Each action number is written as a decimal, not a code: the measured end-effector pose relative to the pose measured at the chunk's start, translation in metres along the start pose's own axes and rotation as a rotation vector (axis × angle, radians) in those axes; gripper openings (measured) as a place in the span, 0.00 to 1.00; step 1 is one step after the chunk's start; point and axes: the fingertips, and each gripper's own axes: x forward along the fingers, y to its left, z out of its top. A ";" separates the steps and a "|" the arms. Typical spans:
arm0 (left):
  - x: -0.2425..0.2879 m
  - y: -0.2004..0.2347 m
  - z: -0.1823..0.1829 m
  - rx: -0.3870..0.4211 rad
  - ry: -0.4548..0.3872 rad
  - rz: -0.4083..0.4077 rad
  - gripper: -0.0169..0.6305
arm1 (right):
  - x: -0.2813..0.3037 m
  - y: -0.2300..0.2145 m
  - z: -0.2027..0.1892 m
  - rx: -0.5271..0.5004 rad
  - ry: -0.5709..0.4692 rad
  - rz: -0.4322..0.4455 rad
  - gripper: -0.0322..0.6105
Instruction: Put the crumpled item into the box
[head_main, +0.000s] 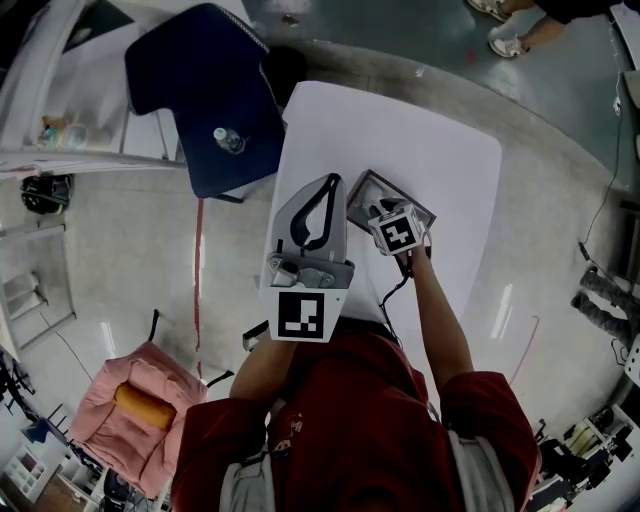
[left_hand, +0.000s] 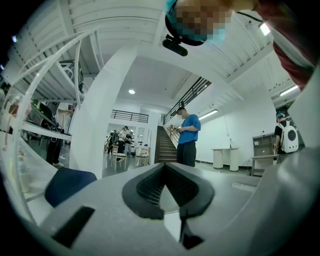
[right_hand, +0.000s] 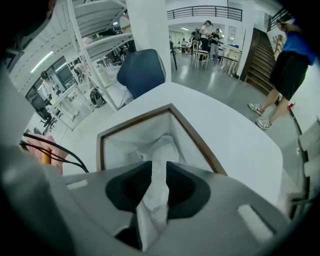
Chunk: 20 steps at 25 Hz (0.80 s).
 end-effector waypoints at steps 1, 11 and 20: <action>-0.001 -0.002 0.002 0.001 -0.005 -0.001 0.03 | -0.003 0.001 0.000 0.006 -0.005 0.003 0.19; -0.021 -0.022 0.018 0.026 -0.039 -0.009 0.03 | -0.028 0.003 0.000 0.010 -0.091 -0.020 0.19; -0.045 -0.050 0.035 0.052 -0.070 -0.013 0.03 | -0.066 0.014 -0.010 0.019 -0.187 -0.028 0.19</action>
